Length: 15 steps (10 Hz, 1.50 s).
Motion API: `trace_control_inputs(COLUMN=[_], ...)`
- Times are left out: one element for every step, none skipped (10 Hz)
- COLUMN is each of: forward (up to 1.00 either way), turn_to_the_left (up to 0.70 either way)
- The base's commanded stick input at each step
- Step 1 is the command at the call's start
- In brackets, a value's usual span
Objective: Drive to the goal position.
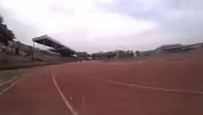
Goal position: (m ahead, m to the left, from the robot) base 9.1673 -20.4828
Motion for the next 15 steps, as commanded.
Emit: trace_control_inputs(forward=[0.0,0.0,0.0,0.0,0.0,0.0,0.0,0.0,0.0,0.0,0.0,0.0,0.0,0.0,0.0], turn_to_the_left=[-0.66,-0.66,-0.66,-0.66,-0.66,-0.66,-0.66,-0.66,-0.66,-0.64,-0.5,-0.35,-0.21,-0.07,0.0])
